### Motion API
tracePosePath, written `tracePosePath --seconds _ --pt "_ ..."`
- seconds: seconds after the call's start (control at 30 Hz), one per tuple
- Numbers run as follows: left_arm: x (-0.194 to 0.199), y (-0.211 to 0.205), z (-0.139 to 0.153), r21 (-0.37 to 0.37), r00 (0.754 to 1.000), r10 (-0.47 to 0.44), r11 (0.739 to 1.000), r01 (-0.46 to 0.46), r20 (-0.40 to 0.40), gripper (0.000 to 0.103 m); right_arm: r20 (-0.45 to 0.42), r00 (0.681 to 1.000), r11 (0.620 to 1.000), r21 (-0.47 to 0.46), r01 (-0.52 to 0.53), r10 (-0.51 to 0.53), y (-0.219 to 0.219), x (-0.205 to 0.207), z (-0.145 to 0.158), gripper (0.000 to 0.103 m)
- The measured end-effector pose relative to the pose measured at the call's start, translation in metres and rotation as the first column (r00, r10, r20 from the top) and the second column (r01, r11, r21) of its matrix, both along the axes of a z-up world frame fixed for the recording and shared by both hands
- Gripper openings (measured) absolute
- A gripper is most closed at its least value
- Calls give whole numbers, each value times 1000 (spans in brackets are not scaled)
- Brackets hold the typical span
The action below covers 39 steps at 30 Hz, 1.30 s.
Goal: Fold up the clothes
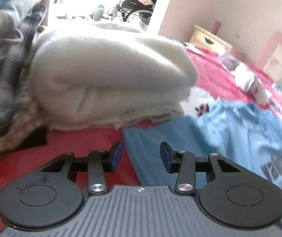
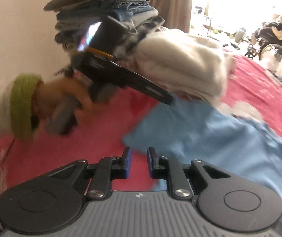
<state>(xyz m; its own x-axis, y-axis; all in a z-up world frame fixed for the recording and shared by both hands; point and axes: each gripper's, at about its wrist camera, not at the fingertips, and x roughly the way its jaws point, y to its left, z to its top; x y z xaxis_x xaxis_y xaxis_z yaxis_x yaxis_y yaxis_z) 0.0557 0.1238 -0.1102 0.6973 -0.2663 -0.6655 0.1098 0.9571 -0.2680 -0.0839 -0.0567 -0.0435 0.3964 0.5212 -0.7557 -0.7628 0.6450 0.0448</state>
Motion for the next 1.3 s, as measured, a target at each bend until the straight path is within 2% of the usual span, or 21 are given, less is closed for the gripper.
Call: tracePosePath --seconds 0.1,0.17,0.27,0.3,0.37,0.43,0.47,0.5,0.67,0.83,0.97,1.07,1.13,1.3 --pt "10 1 -8 6 999 30 1000 -29 -15 41 17 1000 1000 2 14 -14 20 12 -16 33" --pt "14 1 -15 6 999 39 999 -39 -18 39 38 999 1000 -17 21 -21 34 16 -28 34" --pt "15 -1 -18 40 999 39 998 -40 22 25 23 999 998 -31 49 -48 48 21 -49 34" --pt "15 -2 -19 51 999 38 998 -39 34 16 19 998 997 -44 59 -58 50 23 -55 33" --pt "15 -3 -20 62 998 26 998 -29 51 8 21 997 994 -75 79 -77 51 23 -65 31" --pt "15 -5 -19 77 998 13 997 -18 68 3 21 995 993 -61 102 -100 48 25 -71 23" --pt "13 -5 -18 93 996 13 995 -21 84 2 23 993 991 -57 117 -116 47 26 -71 9" --pt "12 -6 -16 111 994 20 993 -31 104 2 26 992 991 -50 127 -126 46 26 -69 5" --pt "10 7 -4 126 989 43 990 -60 139 2 40 990 991 30 132 -133 45 28 -53 4" --pt "5 -2 -5 254 986 4 966 -47 166 2 6 995 993 70 97 -98 53 35 -58 4" --pt "-4 7 1 259 986 20 964 -62 163 2 16 997 994 84 68 -70 55 28 -61 5" --pt "-14 9 6 310 981 23 947 -84 194 2 21 998 995 83 59 -61 49 22 -58 5" --pt "-17 9 8 305 980 36 948 -95 195 2 33 998 995 84 54 -57 44 18 -55 5" --pt "-18 7 3 348 975 67 927 -139 210 3 31 997 991 116 73 -77 44 16 -52 5"
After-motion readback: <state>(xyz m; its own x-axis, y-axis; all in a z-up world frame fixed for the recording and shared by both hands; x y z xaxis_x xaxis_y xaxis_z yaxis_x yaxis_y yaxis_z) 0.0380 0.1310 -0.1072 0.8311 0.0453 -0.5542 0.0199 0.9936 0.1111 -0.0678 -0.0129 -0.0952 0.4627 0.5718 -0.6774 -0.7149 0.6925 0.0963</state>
